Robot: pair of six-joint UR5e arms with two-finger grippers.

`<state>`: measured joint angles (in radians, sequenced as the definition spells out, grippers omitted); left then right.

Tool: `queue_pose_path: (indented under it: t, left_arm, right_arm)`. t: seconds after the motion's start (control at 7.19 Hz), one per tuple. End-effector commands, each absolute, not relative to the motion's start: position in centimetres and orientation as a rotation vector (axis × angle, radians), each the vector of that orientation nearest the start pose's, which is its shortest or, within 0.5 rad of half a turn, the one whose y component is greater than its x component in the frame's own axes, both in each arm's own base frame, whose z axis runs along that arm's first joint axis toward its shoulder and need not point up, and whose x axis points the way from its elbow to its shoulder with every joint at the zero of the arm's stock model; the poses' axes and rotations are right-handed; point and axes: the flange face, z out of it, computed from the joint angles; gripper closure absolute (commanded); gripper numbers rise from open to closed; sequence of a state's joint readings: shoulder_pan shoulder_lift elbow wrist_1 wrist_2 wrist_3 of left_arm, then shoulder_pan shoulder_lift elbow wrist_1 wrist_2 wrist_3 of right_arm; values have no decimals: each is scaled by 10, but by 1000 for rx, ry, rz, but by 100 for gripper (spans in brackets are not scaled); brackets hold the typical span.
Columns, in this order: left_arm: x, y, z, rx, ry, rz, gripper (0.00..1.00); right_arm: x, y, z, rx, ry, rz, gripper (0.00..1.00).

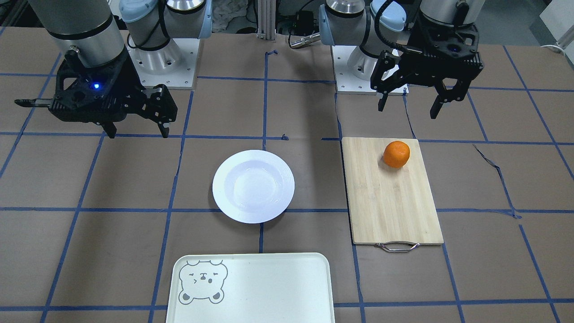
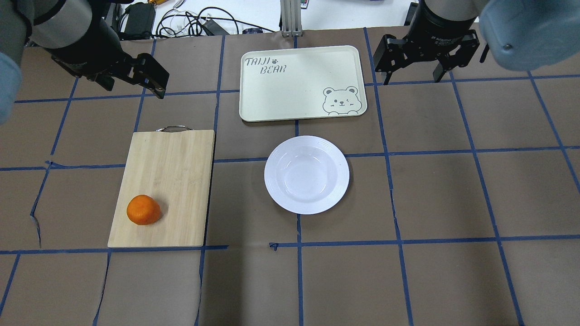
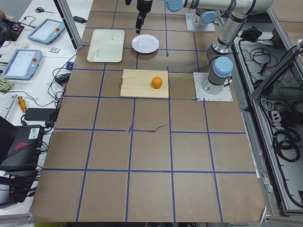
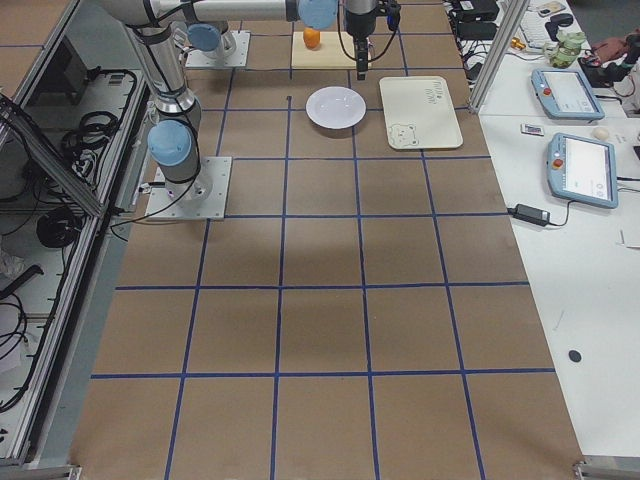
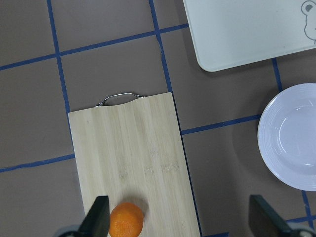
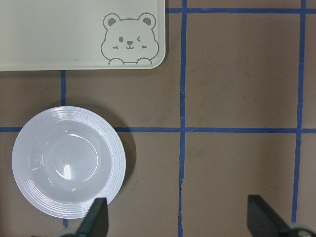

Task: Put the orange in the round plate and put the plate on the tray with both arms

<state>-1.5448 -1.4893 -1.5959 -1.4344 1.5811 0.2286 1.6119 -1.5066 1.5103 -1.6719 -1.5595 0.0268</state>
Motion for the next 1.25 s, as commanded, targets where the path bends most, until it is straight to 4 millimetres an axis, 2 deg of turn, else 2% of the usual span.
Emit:
queue_pose_path:
  t: [0.0,1.11]
  left_arm:
    - [-120,-477,528,309,3079,-301,0]
    - [-117,-480,530,301,3073,-328,0]
  right_arm:
    - [155,-521,499,-20,3123,-162,0]
    - [153,-521,499,-27,3155,-171,0]
